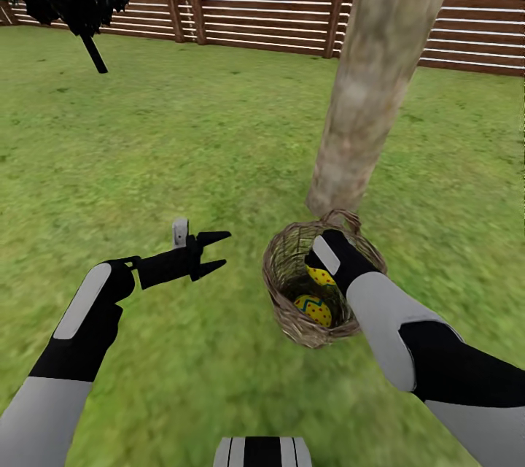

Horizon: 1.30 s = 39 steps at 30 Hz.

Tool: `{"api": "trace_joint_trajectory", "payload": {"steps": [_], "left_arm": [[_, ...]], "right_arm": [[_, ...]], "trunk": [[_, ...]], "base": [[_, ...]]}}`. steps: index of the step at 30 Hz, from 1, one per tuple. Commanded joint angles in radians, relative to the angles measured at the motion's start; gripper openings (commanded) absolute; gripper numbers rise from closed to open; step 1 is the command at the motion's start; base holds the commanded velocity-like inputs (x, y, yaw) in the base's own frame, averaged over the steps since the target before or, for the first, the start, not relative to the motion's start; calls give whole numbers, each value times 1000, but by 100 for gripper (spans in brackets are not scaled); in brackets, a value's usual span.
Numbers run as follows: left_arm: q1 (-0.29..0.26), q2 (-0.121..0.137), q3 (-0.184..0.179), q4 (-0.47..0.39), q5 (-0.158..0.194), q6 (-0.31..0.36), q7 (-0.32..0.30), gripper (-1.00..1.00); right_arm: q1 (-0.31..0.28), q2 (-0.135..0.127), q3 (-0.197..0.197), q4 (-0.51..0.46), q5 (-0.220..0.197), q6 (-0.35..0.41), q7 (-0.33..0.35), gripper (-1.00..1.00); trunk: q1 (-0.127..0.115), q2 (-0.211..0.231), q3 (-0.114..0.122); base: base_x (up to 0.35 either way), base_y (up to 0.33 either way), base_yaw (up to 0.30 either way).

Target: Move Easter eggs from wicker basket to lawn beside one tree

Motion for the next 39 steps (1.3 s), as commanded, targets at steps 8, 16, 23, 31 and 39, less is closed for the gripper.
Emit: {"api": "trace_joint_trajectory", "payload": {"steps": [8,16,23,31,39], "left_arm": [[0,1,-1,-3,11,0,10,100],[0,0,-1,-2,10,0,10,100],[0,0,-1,-2,10,0,10,100],[0,-1,-1,-2,10,0,10,100],[0,-1,-2,-2,11,0,10,100]], "right_arm": [[0,6,33,5,-13,1,-5,-100],[15,1,33,3,-13,0,-3,-100],[26,1,32,-3,-13,-2,42,-100],[29,0,34,-6,-6,3,118,-100],[29,-16,33,-90,-15,178,127,-100]], "trunk": [[-4,2,30],[-7,4,61],[-10,5,88],[-14,7,119],[-18,9,150]], "base": [[0,0,0],[0,0,0],[0,0,0],[0,0,0],[0,0,0]]}}
